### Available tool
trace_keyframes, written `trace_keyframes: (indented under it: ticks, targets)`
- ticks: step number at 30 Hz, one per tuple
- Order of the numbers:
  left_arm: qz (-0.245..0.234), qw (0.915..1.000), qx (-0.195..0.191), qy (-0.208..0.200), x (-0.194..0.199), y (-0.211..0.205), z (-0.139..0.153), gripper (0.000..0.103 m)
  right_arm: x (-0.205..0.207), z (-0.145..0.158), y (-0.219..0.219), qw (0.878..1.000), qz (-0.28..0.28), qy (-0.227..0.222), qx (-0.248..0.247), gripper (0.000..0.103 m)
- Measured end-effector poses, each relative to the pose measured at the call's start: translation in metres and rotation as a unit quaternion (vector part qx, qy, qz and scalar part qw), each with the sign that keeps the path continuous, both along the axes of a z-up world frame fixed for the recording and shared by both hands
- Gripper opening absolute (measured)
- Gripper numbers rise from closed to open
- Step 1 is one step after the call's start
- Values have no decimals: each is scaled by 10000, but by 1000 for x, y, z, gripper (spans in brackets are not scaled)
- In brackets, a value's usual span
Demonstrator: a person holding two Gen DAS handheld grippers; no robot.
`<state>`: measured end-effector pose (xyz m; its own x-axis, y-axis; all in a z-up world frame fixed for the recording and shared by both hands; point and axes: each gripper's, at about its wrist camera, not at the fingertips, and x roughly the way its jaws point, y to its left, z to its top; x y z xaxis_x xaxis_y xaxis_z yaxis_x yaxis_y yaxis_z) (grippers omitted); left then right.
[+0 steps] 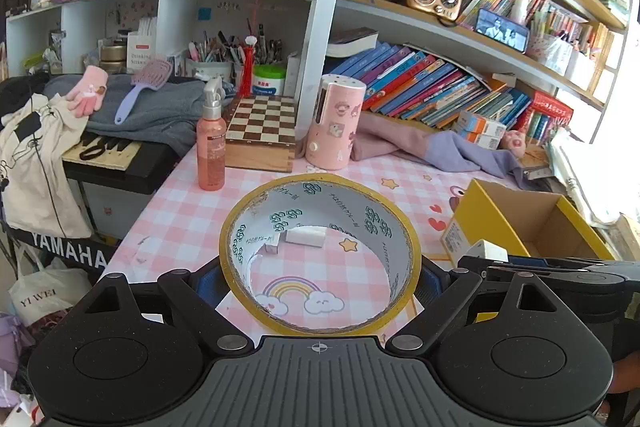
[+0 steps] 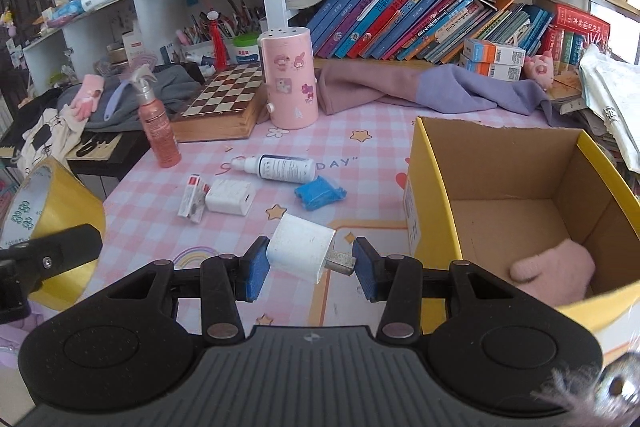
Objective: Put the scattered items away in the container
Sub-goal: 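Lift and carry the plug and tape roll with both tools toward the yellow box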
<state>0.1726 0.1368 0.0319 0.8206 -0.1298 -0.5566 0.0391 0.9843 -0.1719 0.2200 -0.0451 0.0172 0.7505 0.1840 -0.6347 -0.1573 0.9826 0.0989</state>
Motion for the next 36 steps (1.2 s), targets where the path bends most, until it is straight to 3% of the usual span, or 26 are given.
trace_keyframes:
  ticks: [21, 36]
  targets:
    - [-354, 9993, -88, -65, -83, 5, 8, 91, -106, 2, 3, 9996, -227, 32, 191, 43]
    - [-1216, 9921, -195, 238, -102, -24, -5, 91, -157, -9, -31, 9942, -1015, 311, 177, 43]
